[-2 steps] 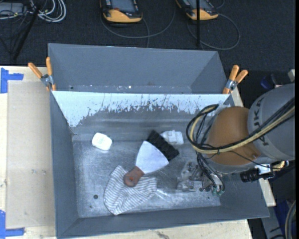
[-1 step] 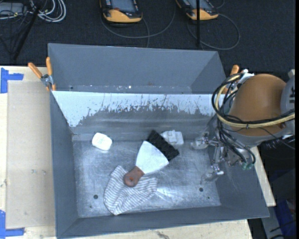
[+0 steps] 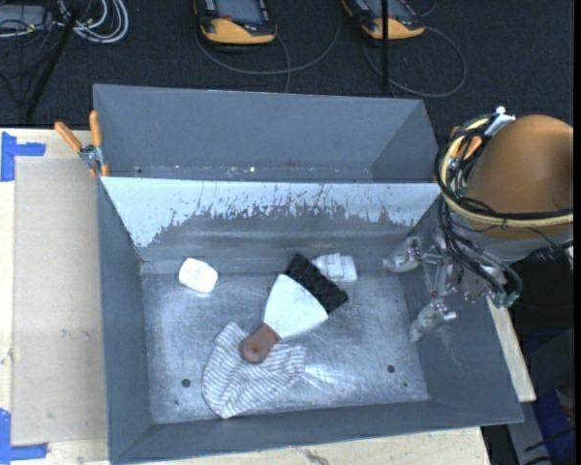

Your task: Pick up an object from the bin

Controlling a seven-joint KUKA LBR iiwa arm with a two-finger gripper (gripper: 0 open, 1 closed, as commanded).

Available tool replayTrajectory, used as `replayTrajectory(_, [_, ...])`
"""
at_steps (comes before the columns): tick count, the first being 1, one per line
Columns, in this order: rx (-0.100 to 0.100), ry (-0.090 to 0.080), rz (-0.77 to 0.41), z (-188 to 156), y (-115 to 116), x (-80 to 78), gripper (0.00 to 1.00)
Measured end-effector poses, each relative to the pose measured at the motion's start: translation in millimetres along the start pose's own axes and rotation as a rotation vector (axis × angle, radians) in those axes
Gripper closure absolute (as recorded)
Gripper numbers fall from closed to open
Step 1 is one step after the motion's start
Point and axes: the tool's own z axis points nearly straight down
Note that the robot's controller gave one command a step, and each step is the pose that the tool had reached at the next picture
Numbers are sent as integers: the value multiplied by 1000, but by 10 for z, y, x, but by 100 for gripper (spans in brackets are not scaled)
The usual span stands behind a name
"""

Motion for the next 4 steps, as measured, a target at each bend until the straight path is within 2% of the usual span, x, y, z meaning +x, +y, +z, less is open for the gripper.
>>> replayTrajectory(1, [6, -11, -12, 321, 152, -355, 0])
replayTrajectory(2, [2, 6, 57, 1194, 698, -430, 100])
replayTrajectory(3, [2, 6, 57, 1195, 698, -430, 100])
replayTrajectory(4, [0, 1, 40, -216, 743, -453, 100])
